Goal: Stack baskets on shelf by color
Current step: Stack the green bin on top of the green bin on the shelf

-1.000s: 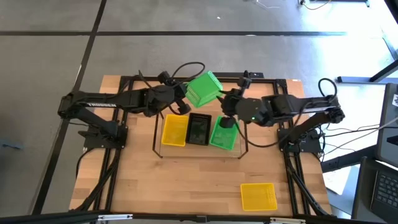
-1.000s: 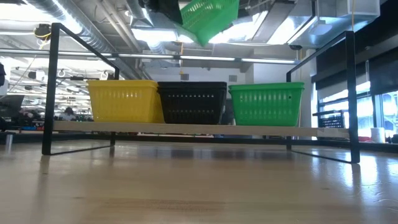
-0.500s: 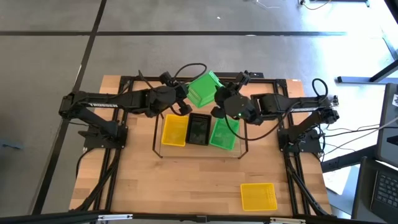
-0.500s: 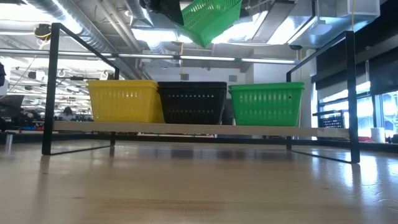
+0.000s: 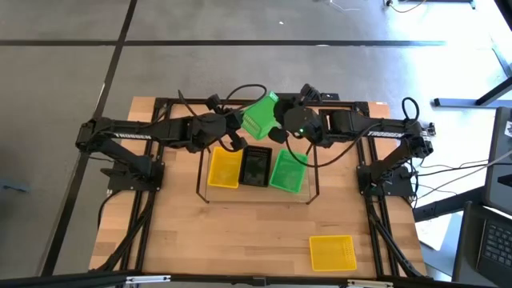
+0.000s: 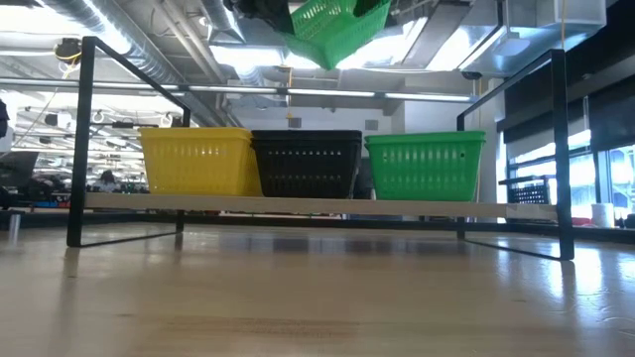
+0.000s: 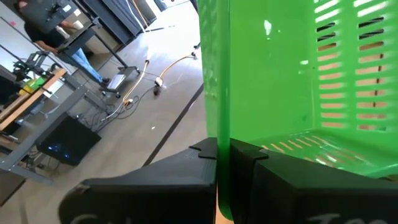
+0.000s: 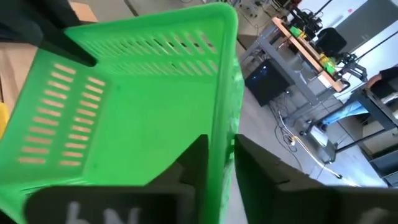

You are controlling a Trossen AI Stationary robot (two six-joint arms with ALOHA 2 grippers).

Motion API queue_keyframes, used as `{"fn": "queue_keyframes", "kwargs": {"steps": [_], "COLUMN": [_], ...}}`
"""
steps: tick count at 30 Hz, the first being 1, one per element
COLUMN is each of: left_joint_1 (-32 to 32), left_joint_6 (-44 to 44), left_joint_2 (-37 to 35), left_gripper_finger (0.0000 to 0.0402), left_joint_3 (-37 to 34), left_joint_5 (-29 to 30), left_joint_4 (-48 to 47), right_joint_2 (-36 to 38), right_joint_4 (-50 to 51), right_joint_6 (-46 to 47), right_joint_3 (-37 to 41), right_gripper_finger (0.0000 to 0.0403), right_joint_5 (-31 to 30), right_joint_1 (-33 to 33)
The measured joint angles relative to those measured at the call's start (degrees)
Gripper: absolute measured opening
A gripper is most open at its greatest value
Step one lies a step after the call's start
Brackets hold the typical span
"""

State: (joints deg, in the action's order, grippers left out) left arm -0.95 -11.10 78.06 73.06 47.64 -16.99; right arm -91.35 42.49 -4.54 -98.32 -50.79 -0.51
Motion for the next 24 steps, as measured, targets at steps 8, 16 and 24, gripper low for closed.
{"fn": "queue_keyframes", "kwargs": {"steps": [8, 16, 24], "left_joint_1": [0.07, 0.02, -0.53], "left_joint_6": [0.07, 0.37, 1.56], "left_joint_2": [-0.02, -0.04, -0.07], "left_gripper_finger": [0.0, 0.0015, 0.0068], "left_joint_3": [0.0, 0.0, 0.0], "left_joint_5": [-0.69, -1.48, -5.36], "left_joint_4": [0.09, -0.11, 0.07], "right_joint_2": [0.0, 0.02, 0.02], "right_joint_4": [0.06, 0.13, 0.25], "right_joint_6": [-0.1, -0.29, -0.45], "right_joint_3": [0.0, 0.0, 0.0], "right_gripper_finger": [0.0007, 0.0001, 0.0], "right_joint_5": [-0.02, 0.77, 1.71], "right_joint_1": [0.04, 0.04, 0.0]}}
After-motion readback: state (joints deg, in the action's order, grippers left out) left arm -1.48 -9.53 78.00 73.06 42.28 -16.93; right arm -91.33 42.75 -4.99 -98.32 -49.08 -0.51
